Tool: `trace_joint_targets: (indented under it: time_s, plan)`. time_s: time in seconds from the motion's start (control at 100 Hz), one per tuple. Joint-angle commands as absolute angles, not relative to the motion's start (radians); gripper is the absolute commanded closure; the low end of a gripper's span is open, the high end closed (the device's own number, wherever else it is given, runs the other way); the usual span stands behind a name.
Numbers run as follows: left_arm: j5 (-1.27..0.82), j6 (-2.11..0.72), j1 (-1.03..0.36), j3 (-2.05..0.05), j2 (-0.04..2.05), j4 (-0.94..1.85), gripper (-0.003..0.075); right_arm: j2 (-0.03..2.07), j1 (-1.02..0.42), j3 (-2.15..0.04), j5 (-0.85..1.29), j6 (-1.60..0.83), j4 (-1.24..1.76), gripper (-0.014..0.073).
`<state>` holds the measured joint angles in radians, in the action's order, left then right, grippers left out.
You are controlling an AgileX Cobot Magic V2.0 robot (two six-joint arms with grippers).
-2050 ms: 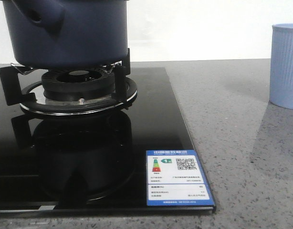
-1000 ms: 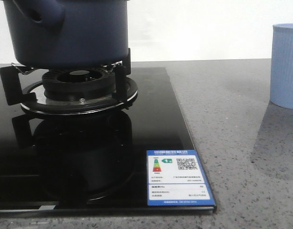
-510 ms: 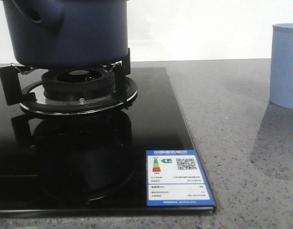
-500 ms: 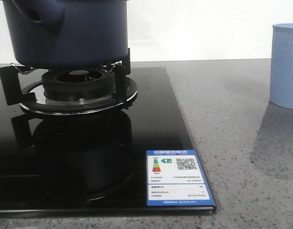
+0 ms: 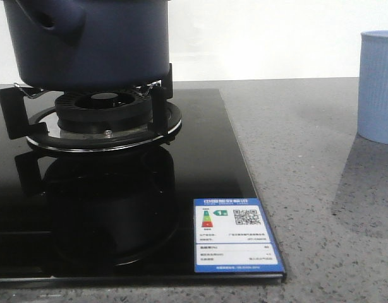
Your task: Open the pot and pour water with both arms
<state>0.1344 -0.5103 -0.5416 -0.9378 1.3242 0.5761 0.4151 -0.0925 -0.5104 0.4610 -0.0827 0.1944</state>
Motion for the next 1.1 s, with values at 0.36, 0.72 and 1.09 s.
trace_joint_targets:
  time_s: [0.36,0.72,1.09]
  plan:
    - [0.223,-0.511,-0.544,-0.974,1.300,0.557,0.0217,0.429,-0.092,-0.545,0.392,-0.089,0.208,0.0091]
    - [0.223,-0.511,-0.544,-0.974,1.298,0.557,0.0353,0.429,-0.092,-0.545,0.401,-0.089,0.211,0.0091]
    - [0.242,-0.511,-0.527,-0.974,1.179,0.557,0.0347,0.429,-0.092,-0.481,0.340,-0.089,0.242,0.0091]
